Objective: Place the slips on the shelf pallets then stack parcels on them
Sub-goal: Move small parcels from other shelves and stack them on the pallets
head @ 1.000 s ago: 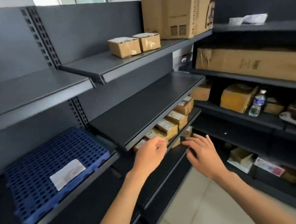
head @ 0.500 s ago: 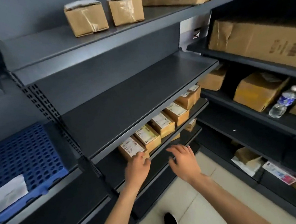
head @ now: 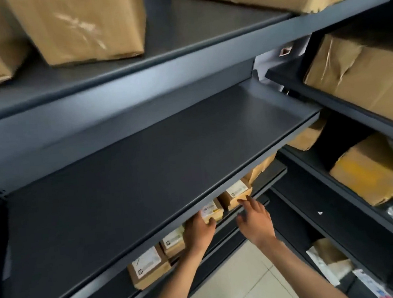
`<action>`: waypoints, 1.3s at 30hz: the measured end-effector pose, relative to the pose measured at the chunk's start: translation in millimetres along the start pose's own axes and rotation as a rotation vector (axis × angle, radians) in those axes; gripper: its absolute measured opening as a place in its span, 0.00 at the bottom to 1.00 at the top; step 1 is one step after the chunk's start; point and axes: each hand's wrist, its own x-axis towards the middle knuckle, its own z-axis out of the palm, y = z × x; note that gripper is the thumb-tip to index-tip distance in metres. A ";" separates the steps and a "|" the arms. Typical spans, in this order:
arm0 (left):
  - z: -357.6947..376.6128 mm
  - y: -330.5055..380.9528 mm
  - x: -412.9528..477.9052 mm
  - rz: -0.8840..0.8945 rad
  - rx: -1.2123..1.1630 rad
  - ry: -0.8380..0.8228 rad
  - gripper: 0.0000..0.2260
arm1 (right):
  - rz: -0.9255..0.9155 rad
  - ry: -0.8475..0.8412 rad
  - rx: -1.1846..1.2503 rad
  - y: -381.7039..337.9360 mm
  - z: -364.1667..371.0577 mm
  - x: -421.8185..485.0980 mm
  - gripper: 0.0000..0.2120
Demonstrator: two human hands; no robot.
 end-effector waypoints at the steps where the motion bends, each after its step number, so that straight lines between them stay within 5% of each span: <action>1: 7.2 6.0 11.3 -0.017 0.036 0.006 0.23 | 0.009 -0.024 -0.019 6.6 -1.7 16.3 0.26; 7: 50.6 28.4 67.3 -0.118 0.227 0.093 0.22 | -0.048 -0.160 -0.084 23.6 3.4 104.1 0.36; 10: 67.6 35.7 77.4 -0.314 0.322 0.121 0.28 | -0.088 -0.241 -0.113 26.6 12.1 125.9 0.41; 17: 90.4 60.8 84.2 -0.614 0.264 0.165 0.34 | -0.230 -0.318 -0.157 42.1 15.2 150.3 0.49; 22: 106.4 76.3 54.3 -0.669 0.076 0.266 0.42 | -0.312 -0.278 -0.108 61.1 12.1 145.2 0.49; 39: 109.5 39.1 -177.0 -0.766 -0.076 0.601 0.43 | -0.674 -0.158 -0.103 64.0 6.2 -82.2 0.47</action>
